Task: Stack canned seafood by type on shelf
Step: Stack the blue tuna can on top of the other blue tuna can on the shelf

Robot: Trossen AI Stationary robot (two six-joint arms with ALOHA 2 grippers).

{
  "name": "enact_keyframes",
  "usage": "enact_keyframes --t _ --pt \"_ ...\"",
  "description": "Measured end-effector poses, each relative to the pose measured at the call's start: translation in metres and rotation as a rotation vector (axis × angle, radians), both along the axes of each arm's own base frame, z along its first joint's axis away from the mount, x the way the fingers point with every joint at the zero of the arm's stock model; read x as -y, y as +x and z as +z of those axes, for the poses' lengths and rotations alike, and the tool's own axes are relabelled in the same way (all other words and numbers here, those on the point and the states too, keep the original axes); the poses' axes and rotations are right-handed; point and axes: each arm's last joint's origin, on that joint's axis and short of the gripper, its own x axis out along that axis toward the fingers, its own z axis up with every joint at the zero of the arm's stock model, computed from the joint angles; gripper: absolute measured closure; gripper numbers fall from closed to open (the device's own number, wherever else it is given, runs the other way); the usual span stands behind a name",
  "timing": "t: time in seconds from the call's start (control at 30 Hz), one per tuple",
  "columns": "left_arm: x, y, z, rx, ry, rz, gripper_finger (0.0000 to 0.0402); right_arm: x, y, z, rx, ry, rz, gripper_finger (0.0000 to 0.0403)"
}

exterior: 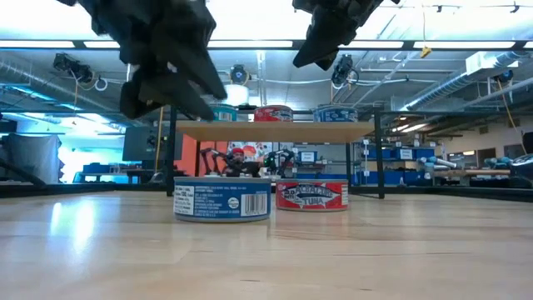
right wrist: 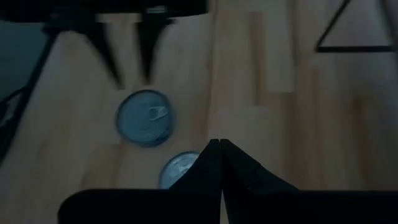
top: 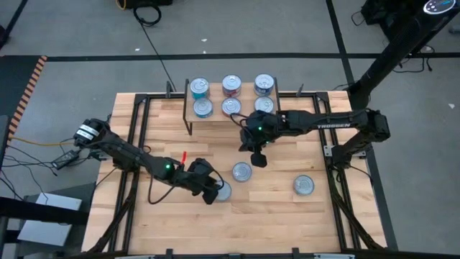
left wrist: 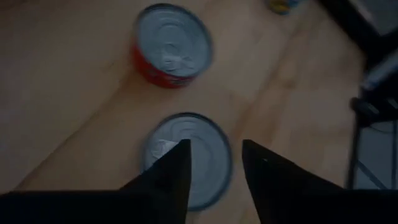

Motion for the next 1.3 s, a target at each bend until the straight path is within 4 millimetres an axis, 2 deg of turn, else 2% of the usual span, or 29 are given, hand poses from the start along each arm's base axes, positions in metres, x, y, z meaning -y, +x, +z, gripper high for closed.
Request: enact_keyframes --t 0.07,0.13,0.27,0.33,0.43,0.57,0.73,1.0,1.17,1.3 --pt "-0.006 0.002 -0.006 -0.025 0.001 0.038 0.0255 -0.006 0.0 -0.002 -0.007 0.01 0.023 0.0394" --pt "-0.01 0.003 -0.01 -0.045 0.024 0.059 0.0274 -0.012 -0.001 -0.01 -0.026 0.023 0.034 0.0394" --pt "-0.013 0.005 -0.012 -0.048 0.117 0.017 0.0362 -0.024 -0.003 -0.024 -0.054 0.083 0.023 0.0394" --pt "-0.014 0.004 -0.015 -0.03 0.152 -0.018 0.039 -0.032 -0.002 -0.029 -0.045 0.11 0.015 0.0394" --pt "-0.015 0.0 -0.023 0.008 0.187 -0.074 0.0396 -0.044 -0.001 -0.037 -0.008 0.134 0.014 0.0394" --pt "-0.021 -0.011 -0.042 0.094 0.134 -0.157 0.0399 -0.057 -0.001 -0.047 0.008 0.182 -0.072 0.0394" --pt "-0.031 -0.03 -0.056 0.248 0.127 -0.226 0.04 -0.076 -0.001 -0.047 0.073 0.159 -0.244 0.0394" --pt "-0.043 -0.06 -0.085 0.278 0.191 -0.296 0.04 -0.109 -0.007 -0.045 0.139 0.158 -0.407 0.0394" --pt "-0.051 -0.059 -0.086 0.289 0.238 -0.278 0.0401 -0.125 -0.003 -0.058 0.127 0.109 -0.385 0.0394" --pt "-0.057 -0.051 -0.086 0.285 0.246 -0.238 0.0401 -0.137 0.007 -0.084 0.075 0.095 -0.307 0.0394"
